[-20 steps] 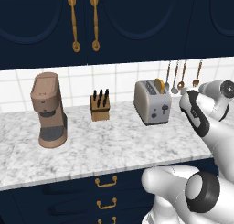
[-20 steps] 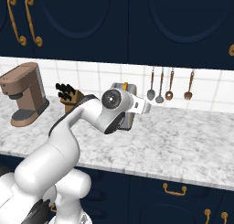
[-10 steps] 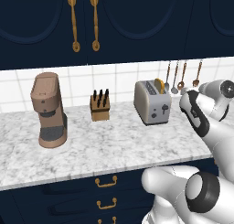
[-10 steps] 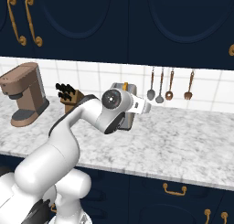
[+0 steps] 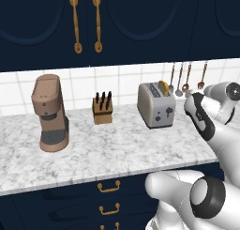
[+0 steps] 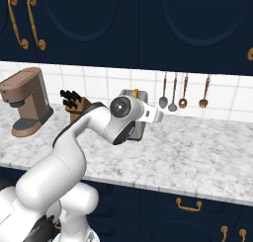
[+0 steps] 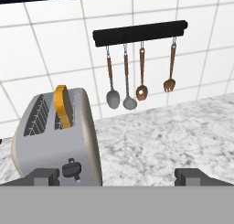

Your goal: Start the toaster. Once the lever pops up, take the bread to the plate on the dining counter.

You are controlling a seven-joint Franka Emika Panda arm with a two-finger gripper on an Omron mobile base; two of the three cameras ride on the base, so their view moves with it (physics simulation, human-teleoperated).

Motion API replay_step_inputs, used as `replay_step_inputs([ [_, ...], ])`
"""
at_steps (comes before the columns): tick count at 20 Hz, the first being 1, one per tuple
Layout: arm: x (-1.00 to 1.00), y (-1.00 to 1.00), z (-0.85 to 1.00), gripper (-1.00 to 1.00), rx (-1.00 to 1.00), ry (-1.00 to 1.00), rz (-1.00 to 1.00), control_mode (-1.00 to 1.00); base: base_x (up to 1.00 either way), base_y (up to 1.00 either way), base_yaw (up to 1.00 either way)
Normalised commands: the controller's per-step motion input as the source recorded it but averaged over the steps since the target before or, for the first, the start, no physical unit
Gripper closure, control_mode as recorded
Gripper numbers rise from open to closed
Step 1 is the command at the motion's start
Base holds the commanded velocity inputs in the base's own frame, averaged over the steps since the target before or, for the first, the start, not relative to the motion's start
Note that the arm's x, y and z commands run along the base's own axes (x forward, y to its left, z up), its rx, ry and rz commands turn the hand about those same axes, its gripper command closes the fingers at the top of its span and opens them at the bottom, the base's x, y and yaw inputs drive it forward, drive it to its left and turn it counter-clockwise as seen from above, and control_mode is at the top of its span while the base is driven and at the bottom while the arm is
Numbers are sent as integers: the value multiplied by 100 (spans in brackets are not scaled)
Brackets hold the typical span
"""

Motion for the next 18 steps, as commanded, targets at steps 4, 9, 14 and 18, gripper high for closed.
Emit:
replay_step_inputs([
  [4,0,0,0,-100,0,0,0,-100,0,0,0],
  [9,0,0,0,-100,0,0,0,-100,0,0,0],
  [14,0,0,0,-100,0,0,0,-100,0,0,0],
  [18,1,28,0,-100,-6,0,-1,-100,0,0,0],
])
